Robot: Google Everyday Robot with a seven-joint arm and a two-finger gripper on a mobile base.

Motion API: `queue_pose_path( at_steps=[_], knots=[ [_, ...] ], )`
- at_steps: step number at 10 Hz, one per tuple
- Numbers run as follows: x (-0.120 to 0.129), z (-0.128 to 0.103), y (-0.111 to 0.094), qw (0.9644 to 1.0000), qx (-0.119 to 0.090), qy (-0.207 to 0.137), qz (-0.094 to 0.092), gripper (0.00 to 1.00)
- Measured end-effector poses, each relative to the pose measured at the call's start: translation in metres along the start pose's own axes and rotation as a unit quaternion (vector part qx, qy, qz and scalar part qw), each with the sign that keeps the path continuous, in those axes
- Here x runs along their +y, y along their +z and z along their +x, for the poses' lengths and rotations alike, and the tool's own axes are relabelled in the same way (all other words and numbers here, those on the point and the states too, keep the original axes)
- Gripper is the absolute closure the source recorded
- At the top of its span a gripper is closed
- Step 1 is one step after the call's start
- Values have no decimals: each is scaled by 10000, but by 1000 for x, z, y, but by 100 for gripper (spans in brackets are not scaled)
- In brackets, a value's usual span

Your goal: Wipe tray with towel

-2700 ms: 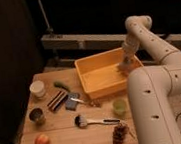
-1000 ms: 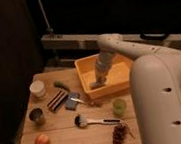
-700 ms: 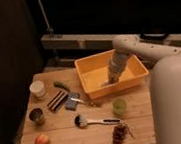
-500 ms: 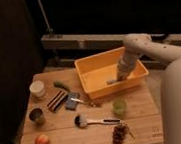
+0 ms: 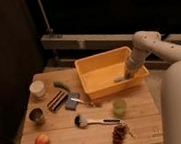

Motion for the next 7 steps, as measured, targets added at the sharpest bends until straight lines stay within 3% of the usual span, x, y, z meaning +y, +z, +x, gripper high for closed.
queue_pose_path(
  at_steps=[3, 5, 7],
  knots=[
    [43, -27, 18, 9998, 41, -197, -28, 100],
    [97, -45, 36, 9991, 129, -397, -92, 100],
    [133, -46, 48, 9975, 263, -629, -177, 100]
  ],
)
